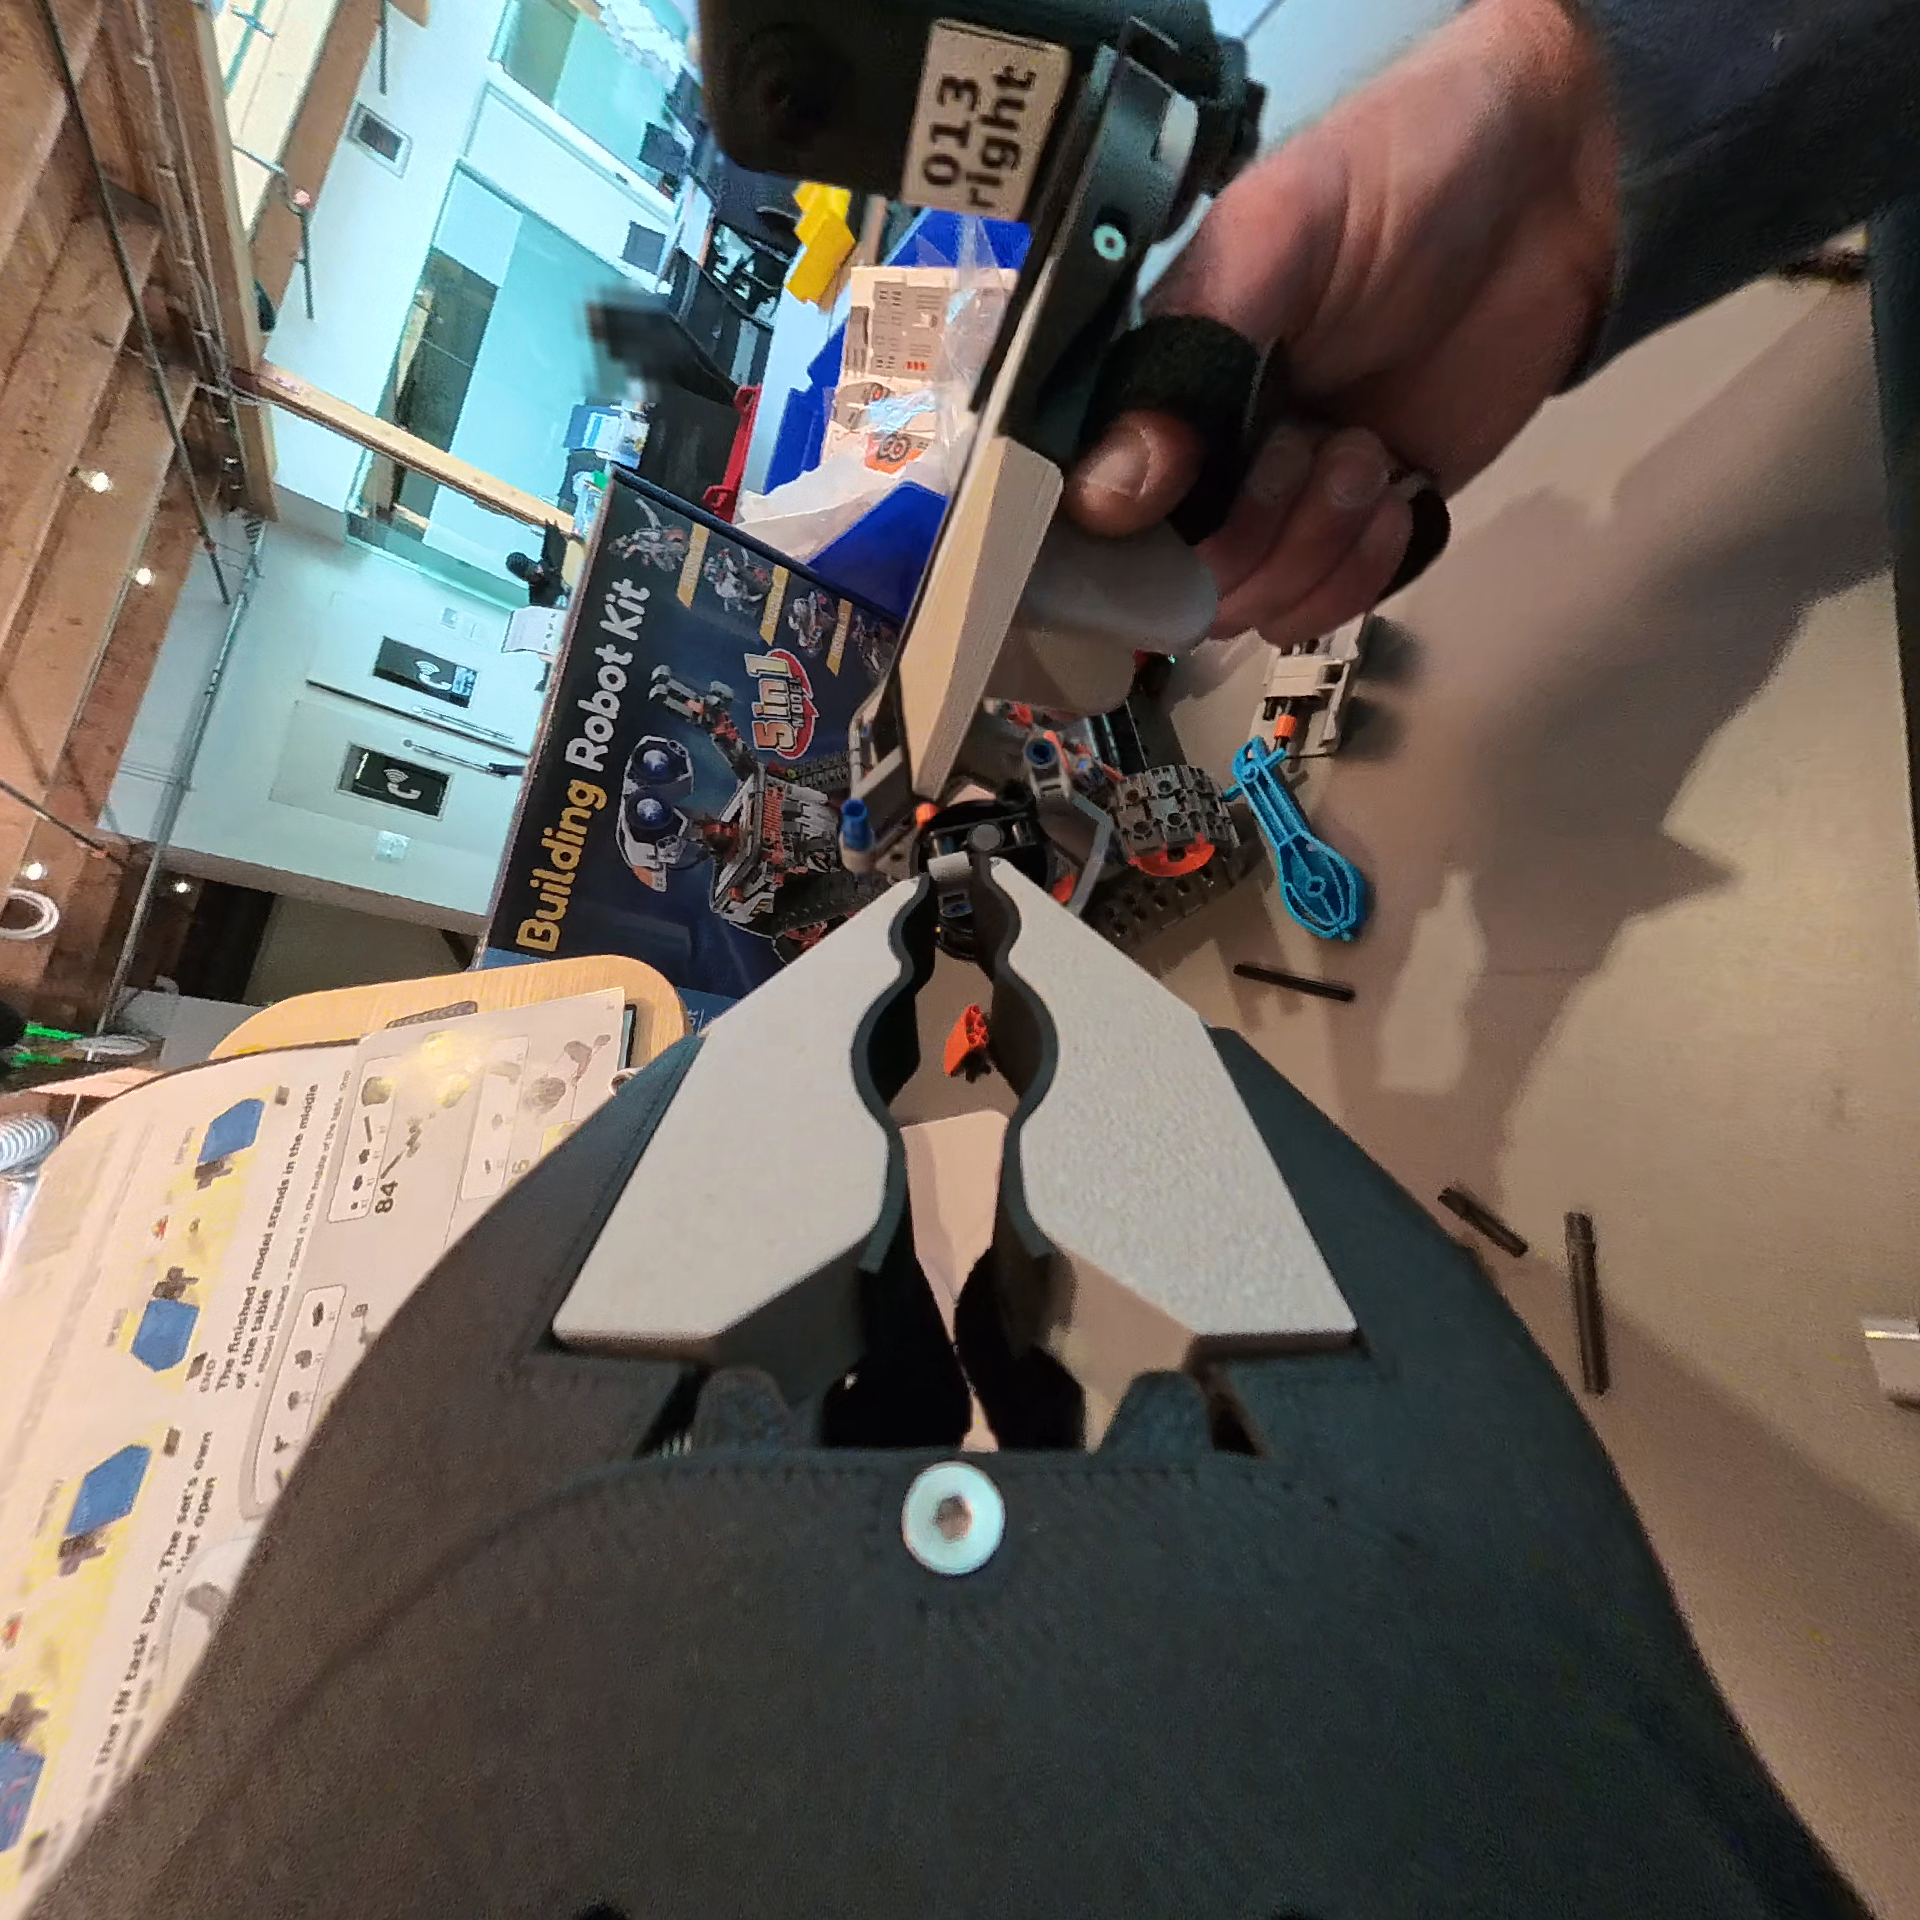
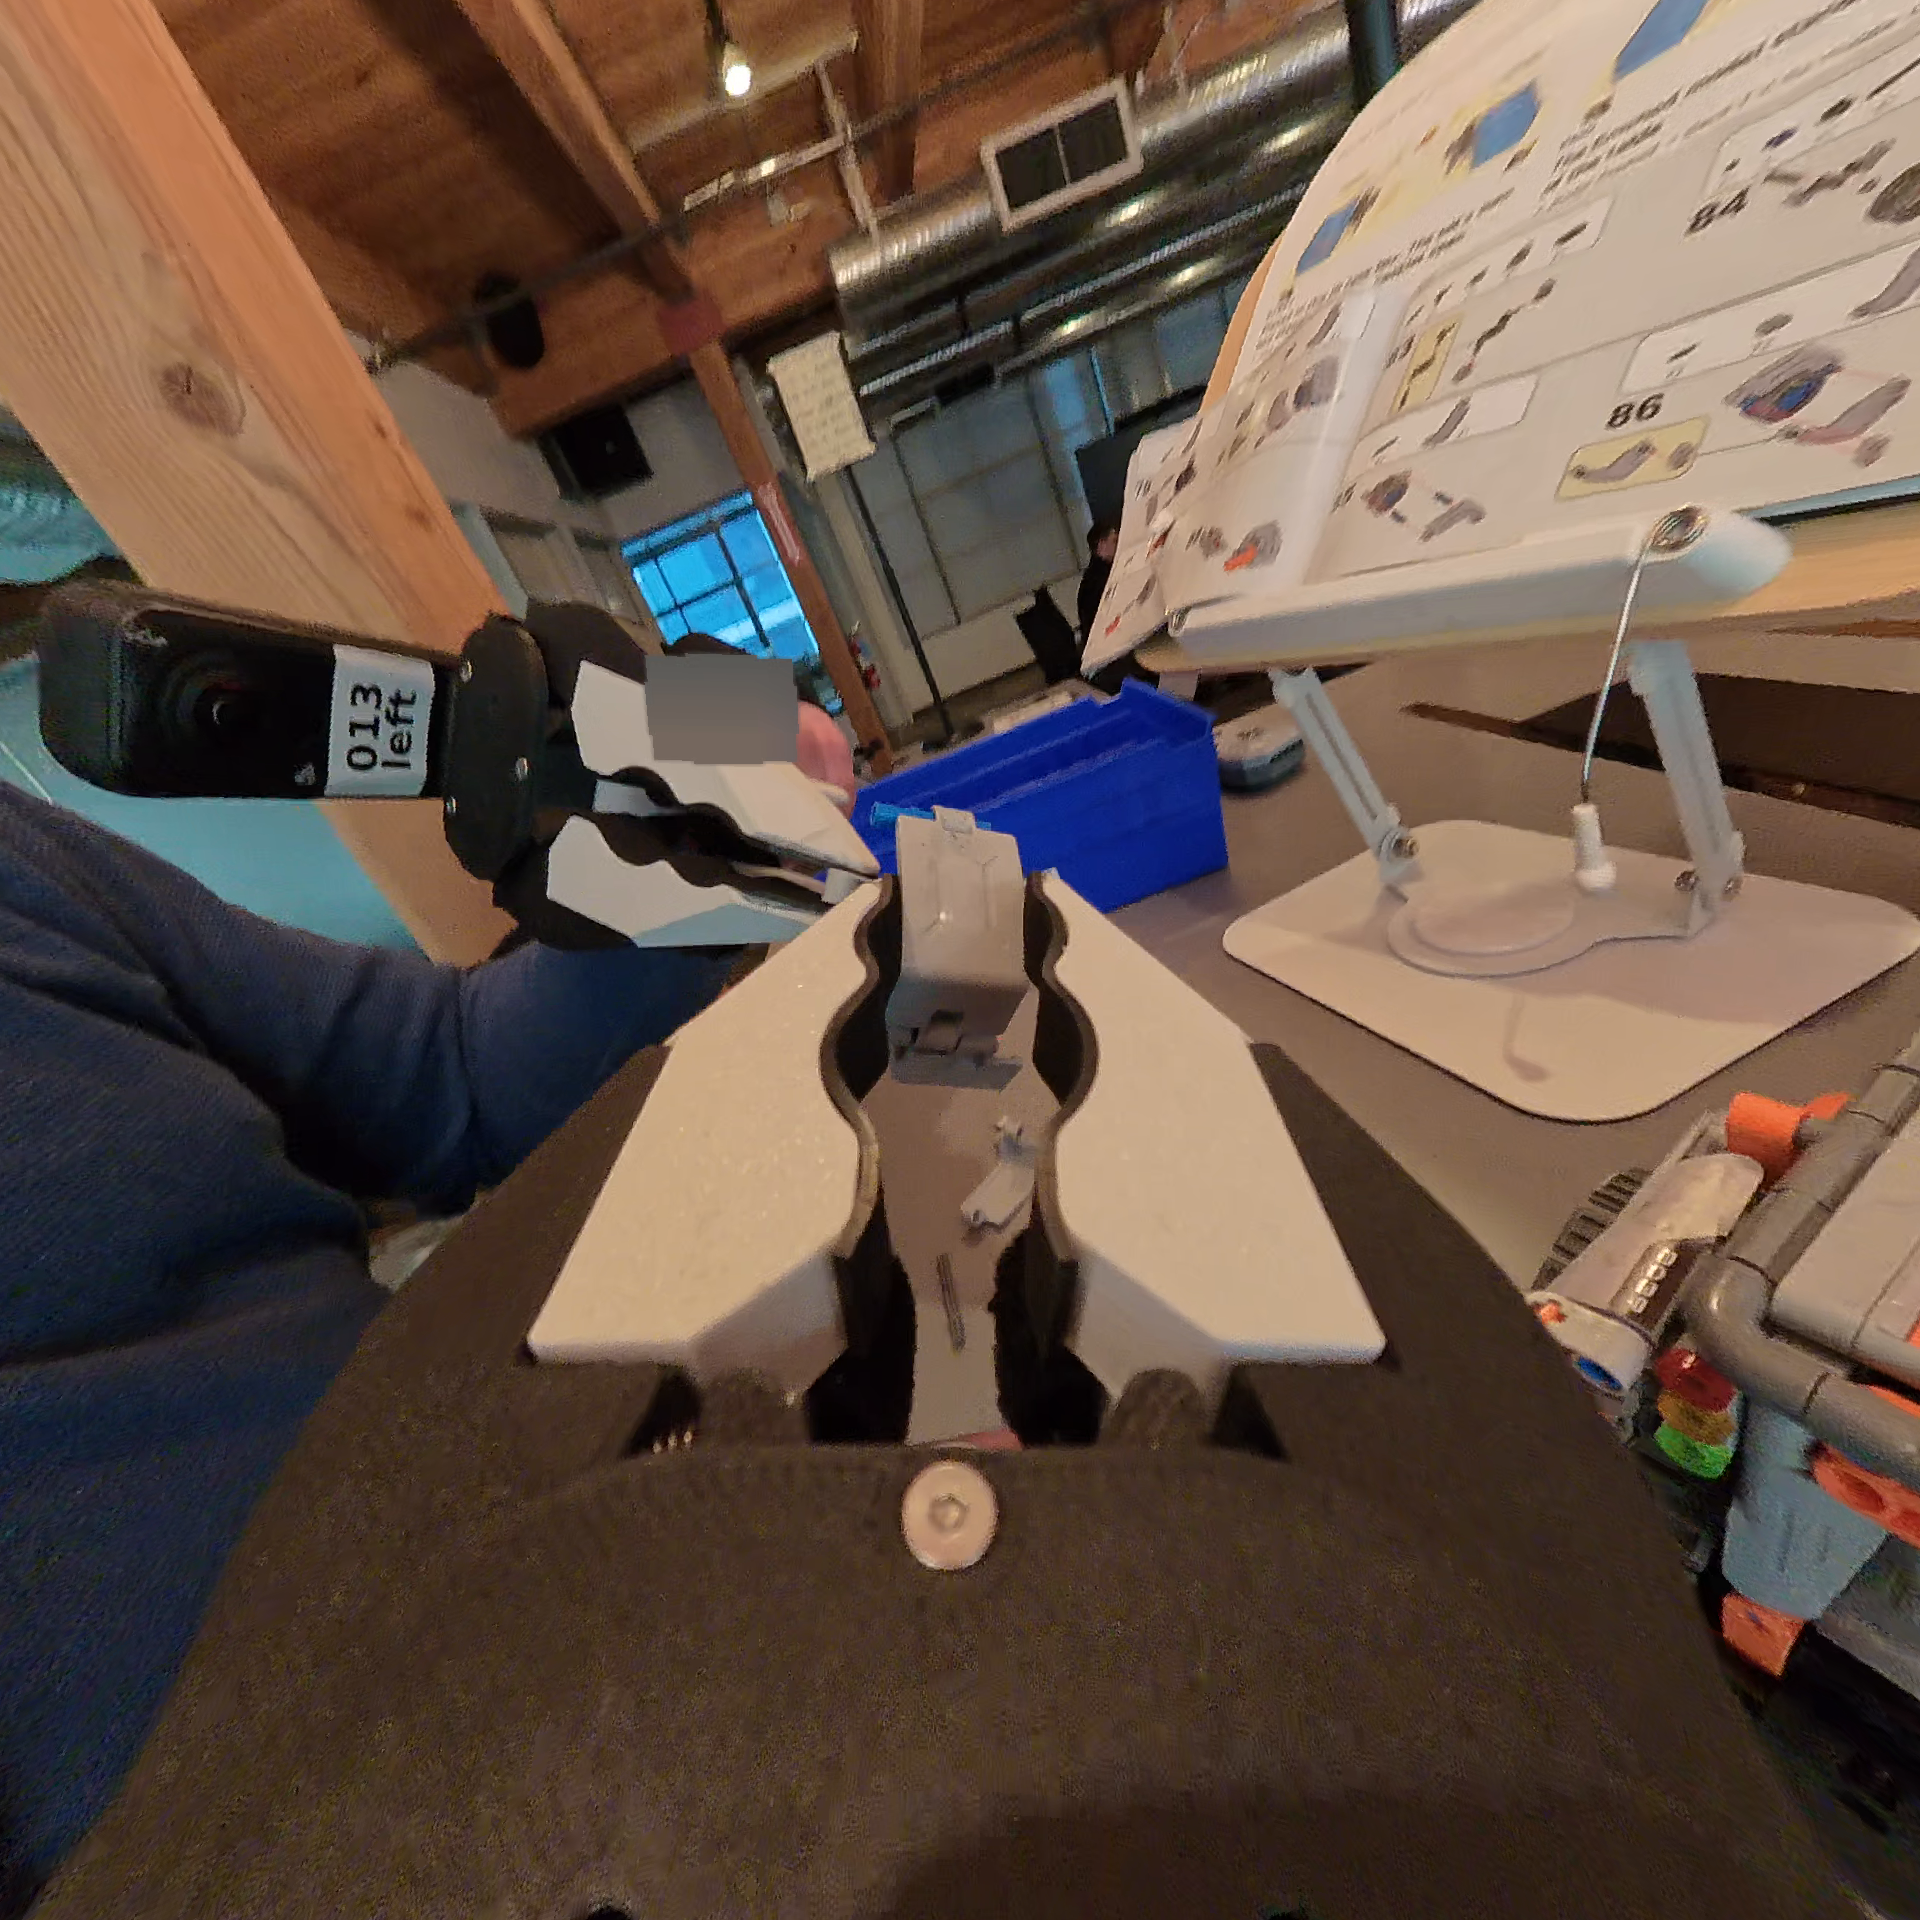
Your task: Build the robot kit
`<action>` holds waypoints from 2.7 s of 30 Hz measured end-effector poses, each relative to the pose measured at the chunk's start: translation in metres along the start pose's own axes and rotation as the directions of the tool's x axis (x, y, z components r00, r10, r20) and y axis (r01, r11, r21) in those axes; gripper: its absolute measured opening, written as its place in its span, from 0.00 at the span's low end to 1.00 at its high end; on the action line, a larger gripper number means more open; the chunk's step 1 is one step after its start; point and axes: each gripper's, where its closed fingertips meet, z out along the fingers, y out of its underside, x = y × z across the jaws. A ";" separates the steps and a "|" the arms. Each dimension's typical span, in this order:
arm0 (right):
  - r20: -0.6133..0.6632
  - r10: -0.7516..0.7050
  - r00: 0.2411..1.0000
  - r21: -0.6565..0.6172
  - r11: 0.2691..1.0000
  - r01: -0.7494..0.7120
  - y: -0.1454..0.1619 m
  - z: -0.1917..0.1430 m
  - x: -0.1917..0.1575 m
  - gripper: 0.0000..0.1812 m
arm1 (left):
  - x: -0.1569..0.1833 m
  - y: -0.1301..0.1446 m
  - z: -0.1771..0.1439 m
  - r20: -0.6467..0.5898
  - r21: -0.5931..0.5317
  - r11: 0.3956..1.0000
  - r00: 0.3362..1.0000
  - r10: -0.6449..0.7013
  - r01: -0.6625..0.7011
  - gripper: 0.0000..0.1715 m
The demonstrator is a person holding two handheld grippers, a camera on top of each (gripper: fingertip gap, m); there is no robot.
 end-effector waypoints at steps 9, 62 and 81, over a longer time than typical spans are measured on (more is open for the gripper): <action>-0.038 -0.049 0.998 0.209 0.976 0.056 -0.028 -0.007 -0.007 0.11 | -0.009 -0.012 -0.007 0.107 0.063 0.996 0.992 -0.063 0.057 0.02; 0.123 -0.234 0.964 -0.321 0.910 0.262 0.028 -0.033 -0.026 0.11 | 0.041 -0.012 0.026 0.118 -0.043 0.850 0.842 0.527 -0.525 0.20; 0.067 -0.334 0.940 -0.682 0.673 0.288 0.129 -0.057 0.011 0.15 | 0.128 0.028 0.054 -0.121 0.006 0.923 0.916 0.383 -0.385 0.24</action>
